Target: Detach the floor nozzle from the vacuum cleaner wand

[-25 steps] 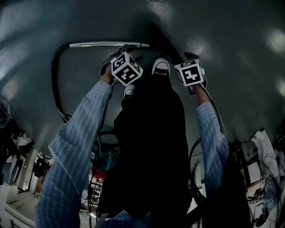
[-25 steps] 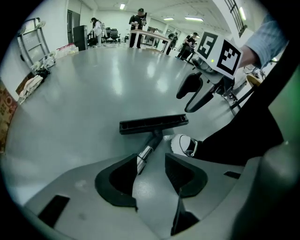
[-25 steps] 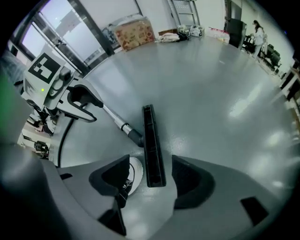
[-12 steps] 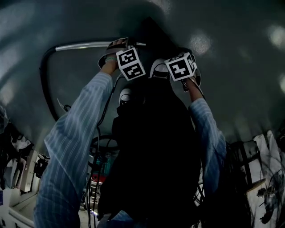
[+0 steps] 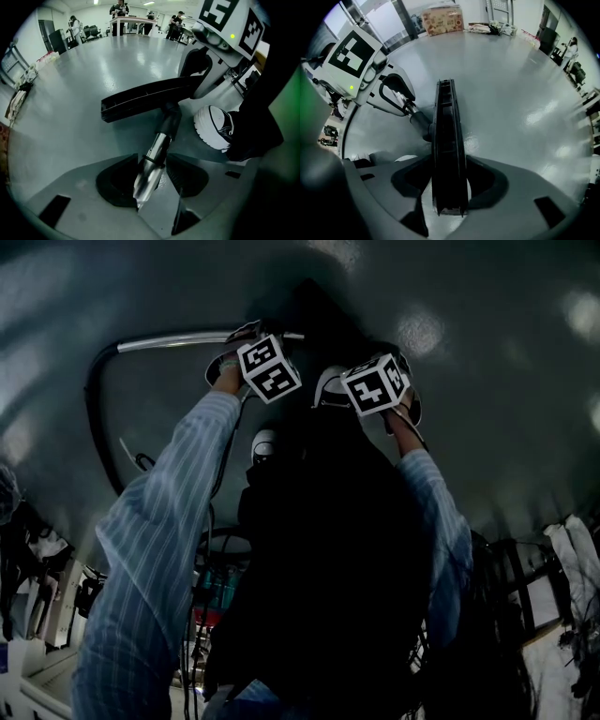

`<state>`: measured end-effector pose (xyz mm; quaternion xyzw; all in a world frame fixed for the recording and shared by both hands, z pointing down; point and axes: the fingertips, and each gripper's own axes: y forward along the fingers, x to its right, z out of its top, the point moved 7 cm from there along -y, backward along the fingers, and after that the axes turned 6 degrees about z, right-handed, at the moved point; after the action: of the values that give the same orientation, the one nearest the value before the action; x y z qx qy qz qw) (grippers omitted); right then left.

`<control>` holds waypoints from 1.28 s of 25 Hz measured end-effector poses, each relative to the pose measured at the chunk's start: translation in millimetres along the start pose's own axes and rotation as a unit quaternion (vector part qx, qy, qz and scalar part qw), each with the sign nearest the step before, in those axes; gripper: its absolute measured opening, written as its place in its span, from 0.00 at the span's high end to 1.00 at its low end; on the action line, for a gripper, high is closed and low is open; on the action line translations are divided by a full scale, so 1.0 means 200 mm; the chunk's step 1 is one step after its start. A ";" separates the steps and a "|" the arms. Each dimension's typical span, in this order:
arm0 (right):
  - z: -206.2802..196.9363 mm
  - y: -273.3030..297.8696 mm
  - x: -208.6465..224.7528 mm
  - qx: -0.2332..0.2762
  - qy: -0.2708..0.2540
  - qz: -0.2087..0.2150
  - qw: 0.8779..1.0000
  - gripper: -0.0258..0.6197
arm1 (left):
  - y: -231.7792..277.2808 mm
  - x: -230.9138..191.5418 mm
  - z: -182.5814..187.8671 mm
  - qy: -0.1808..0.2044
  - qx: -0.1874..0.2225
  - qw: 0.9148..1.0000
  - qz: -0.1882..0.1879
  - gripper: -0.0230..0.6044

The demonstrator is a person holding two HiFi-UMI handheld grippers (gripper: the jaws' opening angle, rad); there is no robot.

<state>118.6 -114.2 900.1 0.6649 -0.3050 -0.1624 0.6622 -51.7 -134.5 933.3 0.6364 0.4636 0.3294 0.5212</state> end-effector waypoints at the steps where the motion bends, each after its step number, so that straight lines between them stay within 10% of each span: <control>1: 0.00 0.00 -0.01 -0.003 -0.002 -0.002 1.000 0.61 | 0.00 0.00 0.00 -0.004 0.002 1.000 0.000 0.68; 20: -0.02 -0.01 0.11 -0.027 0.042 0.008 0.999 0.63 | 0.02 -0.03 0.07 -0.034 -0.004 0.999 -0.021 0.67; 28: 0.05 0.10 0.13 -0.061 -0.044 -0.004 0.997 0.62 | 0.02 -0.04 0.11 -0.037 0.004 0.999 -0.019 0.66; 32: -0.14 0.01 0.34 -0.058 0.109 -0.061 0.990 0.62 | 0.03 -0.05 0.06 -0.051 -0.002 0.998 -0.024 0.65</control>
<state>186.8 -133.7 917.5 0.6564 -0.1798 -0.1465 0.7178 -43.9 -148.3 937.3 0.6397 0.4509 0.2852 0.5533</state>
